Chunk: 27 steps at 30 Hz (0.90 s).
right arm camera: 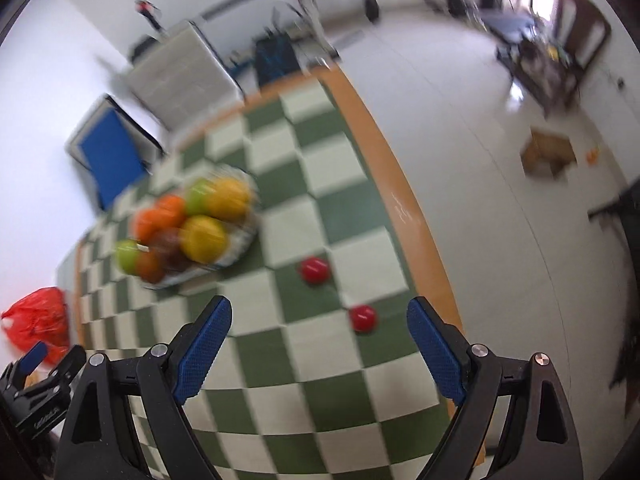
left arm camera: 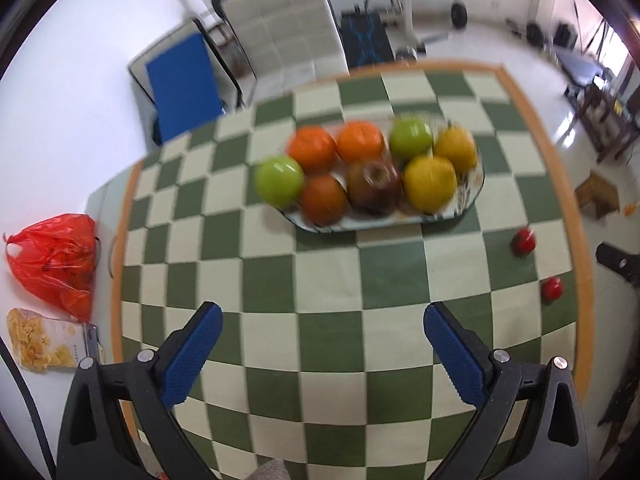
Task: Organize fruits
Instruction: 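Grasp a cherry tomato with the left tool while the right tool grasps another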
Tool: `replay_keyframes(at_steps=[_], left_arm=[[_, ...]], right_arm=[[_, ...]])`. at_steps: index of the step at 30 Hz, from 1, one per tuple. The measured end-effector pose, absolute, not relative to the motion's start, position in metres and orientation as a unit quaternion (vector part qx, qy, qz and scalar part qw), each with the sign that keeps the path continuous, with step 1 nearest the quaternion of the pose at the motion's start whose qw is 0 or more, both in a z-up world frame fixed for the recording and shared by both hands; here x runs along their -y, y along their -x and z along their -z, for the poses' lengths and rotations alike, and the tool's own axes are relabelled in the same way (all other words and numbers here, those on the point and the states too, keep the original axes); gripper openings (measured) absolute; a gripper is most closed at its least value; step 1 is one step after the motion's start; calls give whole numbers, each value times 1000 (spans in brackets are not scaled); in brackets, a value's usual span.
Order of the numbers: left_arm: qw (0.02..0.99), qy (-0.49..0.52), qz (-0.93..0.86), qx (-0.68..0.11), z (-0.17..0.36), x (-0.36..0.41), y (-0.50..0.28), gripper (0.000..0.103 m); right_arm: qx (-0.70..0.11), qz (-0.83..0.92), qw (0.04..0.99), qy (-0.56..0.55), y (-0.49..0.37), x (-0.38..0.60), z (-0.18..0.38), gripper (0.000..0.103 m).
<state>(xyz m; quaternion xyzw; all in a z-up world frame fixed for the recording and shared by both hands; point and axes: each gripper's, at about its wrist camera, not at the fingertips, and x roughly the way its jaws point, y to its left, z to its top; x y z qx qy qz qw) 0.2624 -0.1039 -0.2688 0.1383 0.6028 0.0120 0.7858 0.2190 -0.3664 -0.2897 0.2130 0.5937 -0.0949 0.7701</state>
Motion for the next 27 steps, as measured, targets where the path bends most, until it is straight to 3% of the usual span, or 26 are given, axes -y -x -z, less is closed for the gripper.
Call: replay_keyframes(at_steps=[7, 12, 18, 23, 27], left_arm=[[744, -178, 19, -643, 331, 166, -297, 103], [738, -179, 61, -648, 339, 207, -315, 103], [693, -159, 148, -687, 366, 270, -325, 102], [660, -173, 177, -710, 395, 306, -326, 85], [645, -177, 184, -720, 408, 318, -327, 43]], right_arm=[[-654, 97, 717, -221, -220, 375, 396, 59], [-655, 86, 723, -202, -219, 364, 415, 31], [-629, 100, 737, -227, -199, 384, 403, 31], [-624, 115, 735, -241, -187, 404, 396, 31], [-626, 123, 729, -247, -185, 417, 398, 31]])
